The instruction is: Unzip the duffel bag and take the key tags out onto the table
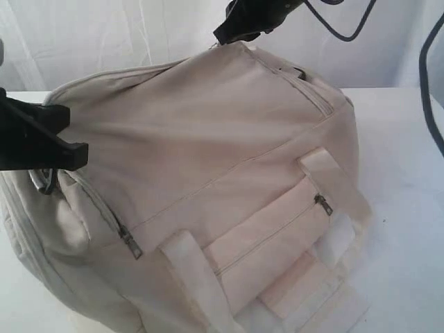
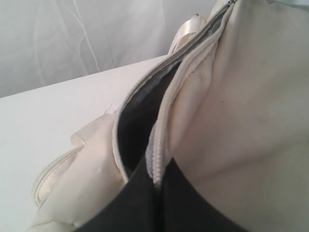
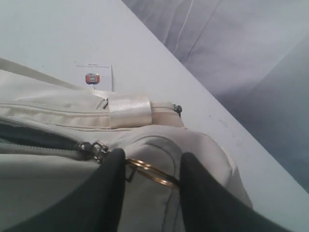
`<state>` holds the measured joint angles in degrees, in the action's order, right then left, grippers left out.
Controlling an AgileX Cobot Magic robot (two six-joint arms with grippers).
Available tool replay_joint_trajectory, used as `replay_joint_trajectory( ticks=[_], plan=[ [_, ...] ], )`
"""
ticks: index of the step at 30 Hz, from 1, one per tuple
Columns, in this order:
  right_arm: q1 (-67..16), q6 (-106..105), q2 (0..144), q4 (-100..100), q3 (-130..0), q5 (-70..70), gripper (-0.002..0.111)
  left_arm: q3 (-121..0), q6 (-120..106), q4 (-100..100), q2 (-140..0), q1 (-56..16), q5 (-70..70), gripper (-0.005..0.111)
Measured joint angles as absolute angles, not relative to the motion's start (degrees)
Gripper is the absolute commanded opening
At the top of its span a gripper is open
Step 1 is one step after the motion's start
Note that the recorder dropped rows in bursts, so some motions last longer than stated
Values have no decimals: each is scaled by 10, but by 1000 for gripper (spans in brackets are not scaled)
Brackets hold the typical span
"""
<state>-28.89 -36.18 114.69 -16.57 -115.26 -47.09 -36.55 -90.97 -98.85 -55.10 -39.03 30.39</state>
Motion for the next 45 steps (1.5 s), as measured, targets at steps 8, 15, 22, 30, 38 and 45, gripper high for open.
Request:
replay_joint_trajectory(
  ticks=[8, 15, 22, 30, 38, 45],
  plan=[
    [-263, -360, 1147, -170, -1153, -488, 0, -367, -910, -978, -555, -390, 312, 0],
    [-224, -354, 1140, -151, -1153, -488, 0, -367, -910, -973, -555, -389, 324, 0],
    [-209, -346, 1127, -161, -1153, -531, 0, -367, -898, -947, -555, -389, 324, 0],
    [-201, -335, 1105, -156, -1153, -601, 0, -368, -875, -909, -588, -387, 324, 0],
    [-199, -313, 1104, -151, -1153, -625, 0, -430, -886, -861, -644, -367, 317, 0],
    [-195, -311, 1103, -146, -1130, -622, 0, -471, -927, -858, -701, -328, 280, 0]
  ],
)
